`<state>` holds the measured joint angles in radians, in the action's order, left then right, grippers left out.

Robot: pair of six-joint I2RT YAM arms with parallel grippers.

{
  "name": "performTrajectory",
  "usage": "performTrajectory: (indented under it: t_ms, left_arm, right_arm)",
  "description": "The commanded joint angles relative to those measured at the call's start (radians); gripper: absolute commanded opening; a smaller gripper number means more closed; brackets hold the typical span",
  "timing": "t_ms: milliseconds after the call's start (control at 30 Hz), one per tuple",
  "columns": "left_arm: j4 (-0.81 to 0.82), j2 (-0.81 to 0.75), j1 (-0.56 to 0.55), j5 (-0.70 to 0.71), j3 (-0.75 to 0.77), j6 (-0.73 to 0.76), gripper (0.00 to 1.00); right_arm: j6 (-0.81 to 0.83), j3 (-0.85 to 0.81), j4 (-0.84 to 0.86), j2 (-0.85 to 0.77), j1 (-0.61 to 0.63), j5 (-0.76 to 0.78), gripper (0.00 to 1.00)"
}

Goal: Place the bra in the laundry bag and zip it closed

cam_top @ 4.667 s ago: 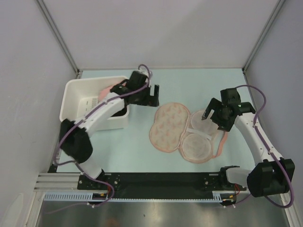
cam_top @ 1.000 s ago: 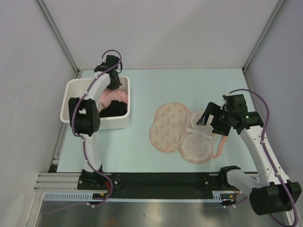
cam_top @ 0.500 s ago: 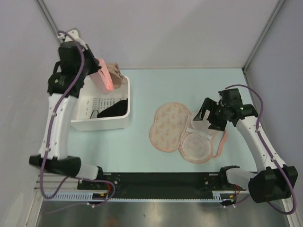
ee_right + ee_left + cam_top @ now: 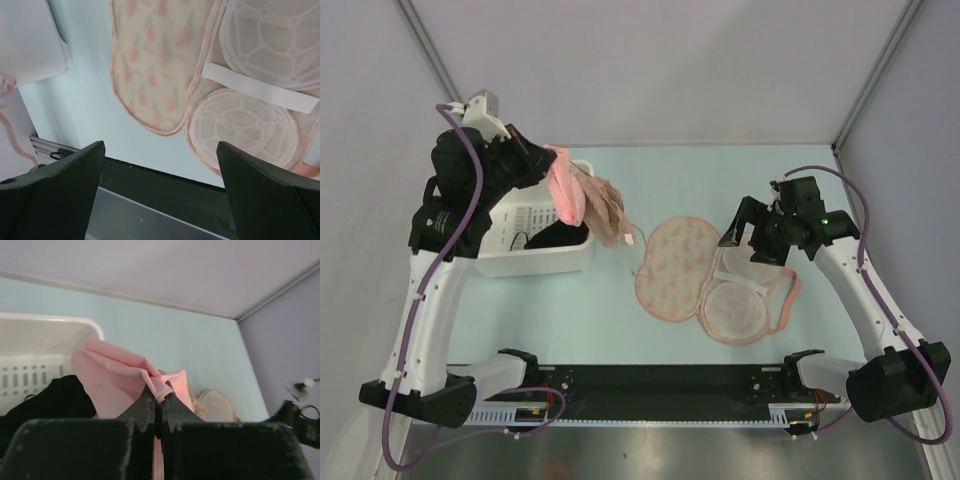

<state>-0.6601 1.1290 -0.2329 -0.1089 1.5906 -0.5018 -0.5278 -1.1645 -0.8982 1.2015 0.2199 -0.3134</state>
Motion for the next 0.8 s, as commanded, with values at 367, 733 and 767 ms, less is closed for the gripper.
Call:
performTrajectory:
  t_ms: [367, 733, 767]
  left_arm:
    - [-0.168, 0.141, 0.069, 0.391, 0.168, 0.138, 0.03]
    - [-0.069, 0.091, 0.104, 0.293, -0.173, 0.141, 0.0]
    - [-0.068, 0.086, 0.104, 0.299, -0.176, 0.141, 0.0]
  right_arm:
    - [-0.009, 0.046, -0.005, -0.092, 0.009, 0.007, 1.0]
    - [0.002, 0.061, 0.005, -0.077, 0.009, -0.006, 1.0]
    - [0.003, 0.065, 0.007, -0.079, 0.009, -0.004, 1.0]
